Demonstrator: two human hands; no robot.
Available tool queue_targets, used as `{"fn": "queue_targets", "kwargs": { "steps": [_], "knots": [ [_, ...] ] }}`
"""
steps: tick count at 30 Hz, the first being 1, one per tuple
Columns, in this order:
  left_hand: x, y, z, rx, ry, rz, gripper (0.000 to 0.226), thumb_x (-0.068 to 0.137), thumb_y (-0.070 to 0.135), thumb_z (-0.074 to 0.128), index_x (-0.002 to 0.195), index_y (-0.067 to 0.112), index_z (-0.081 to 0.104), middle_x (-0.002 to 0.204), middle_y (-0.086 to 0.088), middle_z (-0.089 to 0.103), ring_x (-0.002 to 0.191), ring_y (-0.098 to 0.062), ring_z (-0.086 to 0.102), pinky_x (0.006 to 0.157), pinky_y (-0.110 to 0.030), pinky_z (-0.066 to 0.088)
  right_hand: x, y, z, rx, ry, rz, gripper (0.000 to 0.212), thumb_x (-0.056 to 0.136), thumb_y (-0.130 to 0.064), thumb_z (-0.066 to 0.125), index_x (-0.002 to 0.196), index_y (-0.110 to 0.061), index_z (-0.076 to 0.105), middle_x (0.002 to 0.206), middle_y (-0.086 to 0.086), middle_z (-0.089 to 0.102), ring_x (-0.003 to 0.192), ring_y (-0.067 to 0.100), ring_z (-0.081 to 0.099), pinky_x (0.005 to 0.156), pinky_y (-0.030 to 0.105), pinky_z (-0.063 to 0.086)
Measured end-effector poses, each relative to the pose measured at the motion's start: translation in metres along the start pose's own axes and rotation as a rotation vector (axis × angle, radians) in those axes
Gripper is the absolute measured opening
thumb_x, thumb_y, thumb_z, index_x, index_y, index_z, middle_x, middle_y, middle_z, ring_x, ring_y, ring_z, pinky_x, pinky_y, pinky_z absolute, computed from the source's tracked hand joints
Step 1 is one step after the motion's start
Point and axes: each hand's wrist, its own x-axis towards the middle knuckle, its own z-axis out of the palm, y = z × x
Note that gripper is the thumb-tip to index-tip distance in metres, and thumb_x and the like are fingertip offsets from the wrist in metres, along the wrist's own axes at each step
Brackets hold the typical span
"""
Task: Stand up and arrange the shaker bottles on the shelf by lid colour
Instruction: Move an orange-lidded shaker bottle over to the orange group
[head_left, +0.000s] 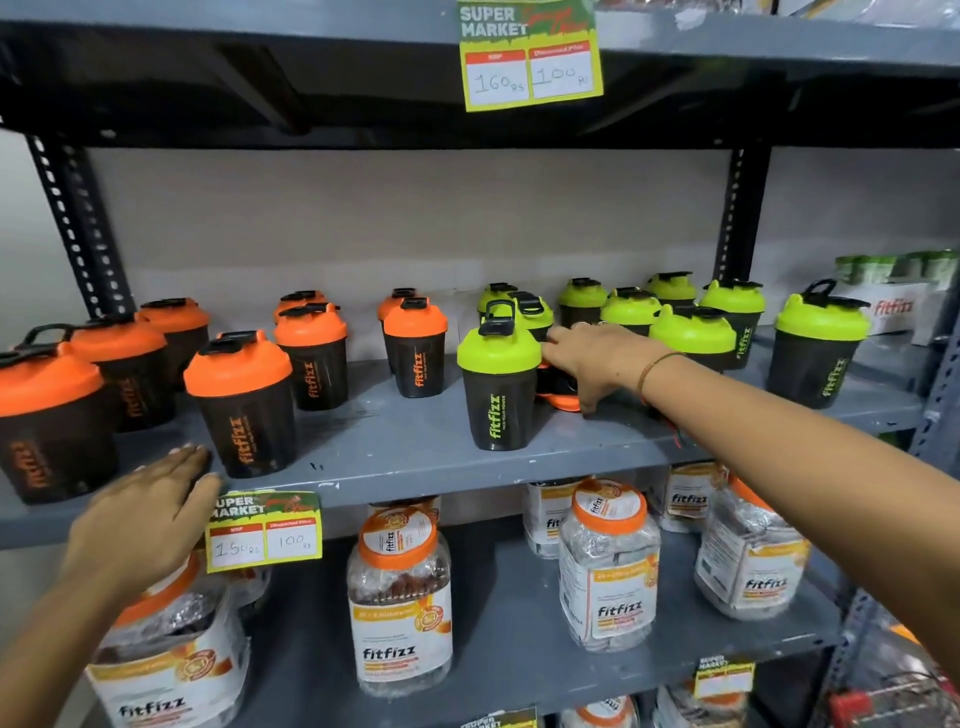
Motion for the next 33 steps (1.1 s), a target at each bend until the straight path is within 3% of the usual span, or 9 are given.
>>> {"fn": "queue_targets", "kwargs": {
  "steps": [4, 10, 15, 20, 24, 27, 31, 33],
  "knots": [
    [0.0, 0.001, 0.001, -0.001, 0.016, 0.003, 0.09, 0.081, 0.061, 0.008, 0.137, 0.004, 0.049, 0.144, -0.017, 0.048, 0.134, -0.032, 0.044, 0.11, -0.047, 0.035, -0.004, 0.005, -0.002, -0.001, 0.047, 0.022, 0.102, 0.055, -0.05, 0.088, 0.14, -0.022, 0.04, 0.13, 0.004, 0.05, 0.114, 0.031, 0.058, 0.066, 0.036, 0.043],
    [-0.001, 0.001, 0.0, 0.003, 0.016, -0.014, 0.088, 0.081, 0.06, 0.007, 0.139, 0.007, 0.047, 0.145, -0.016, 0.047, 0.134, -0.032, 0.044, 0.107, -0.047, 0.036, -0.012, 0.019, -0.012, 0.119, 0.133, 0.042, 0.084, 0.054, -0.06, 0.078, 0.124, -0.022, 0.049, 0.115, 0.004, 0.056, 0.104, 0.03, 0.06, 0.07, 0.034, 0.049],
    [0.0, 0.0, 0.003, 0.009, 0.022, -0.028, 0.086, 0.082, 0.06, 0.007, 0.139, 0.009, 0.047, 0.146, -0.014, 0.047, 0.134, -0.031, 0.044, 0.107, -0.047, 0.036, -0.018, 0.04, -0.034, 0.418, 0.201, 0.123, 0.067, 0.061, -0.058, 0.078, 0.113, -0.02, 0.059, 0.109, 0.006, 0.068, 0.095, 0.027, 0.061, 0.072, 0.032, 0.047],
    [0.0, -0.002, 0.004, 0.012, 0.025, -0.036, 0.084, 0.083, 0.06, 0.008, 0.139, 0.01, 0.047, 0.144, -0.014, 0.048, 0.133, -0.031, 0.046, 0.105, -0.047, 0.038, -0.025, 0.066, -0.063, 0.666, 0.321, 0.244, 0.057, 0.066, -0.061, 0.074, 0.107, -0.025, 0.06, 0.11, 0.008, 0.067, 0.095, 0.028, 0.06, 0.072, 0.031, 0.045],
    [-0.002, 0.002, 0.001, 0.023, 0.036, -0.039, 0.083, 0.084, 0.058, 0.009, 0.137, 0.009, 0.05, 0.142, -0.015, 0.051, 0.132, -0.029, 0.047, 0.104, -0.045, 0.039, -0.03, 0.064, -0.098, 0.79, 0.503, 0.302, 0.066, 0.057, -0.073, 0.059, 0.103, -0.025, 0.061, 0.105, 0.006, 0.065, 0.092, 0.028, 0.06, 0.066, 0.03, 0.045],
    [-0.003, 0.004, -0.001, 0.026, 0.034, -0.04, 0.079, 0.084, 0.055, 0.012, 0.136, 0.01, 0.051, 0.141, -0.015, 0.052, 0.13, -0.03, 0.049, 0.102, -0.045, 0.041, -0.027, 0.045, -0.127, 0.916, 0.594, 0.248, 0.074, 0.055, -0.072, 0.063, 0.112, -0.024, 0.061, 0.111, 0.002, 0.065, 0.095, 0.023, 0.064, 0.077, 0.036, 0.057],
    [-0.004, 0.005, -0.005, 0.021, 0.021, -0.042, 0.078, 0.084, 0.054, 0.012, 0.136, 0.011, 0.05, 0.143, -0.015, 0.05, 0.131, -0.03, 0.048, 0.102, -0.043, 0.04, -0.02, 0.006, -0.161, 1.013, 0.596, 0.137, 0.073, 0.055, -0.07, 0.064, 0.112, -0.024, 0.058, 0.107, -0.002, 0.062, 0.086, 0.009, 0.062, 0.057, 0.027, 0.057],
    [-0.005, 0.006, -0.007, 0.012, 0.015, -0.038, 0.079, 0.084, 0.054, 0.011, 0.136, 0.01, 0.051, 0.144, -0.015, 0.049, 0.131, -0.03, 0.047, 0.103, -0.043, 0.039, -0.013, -0.016, -0.172, 1.056, 0.546, 0.09, 0.072, 0.056, -0.069, 0.065, 0.113, -0.026, 0.057, 0.108, -0.002, 0.061, 0.089, 0.01, 0.064, 0.057, 0.027, 0.06]
  ]
}}
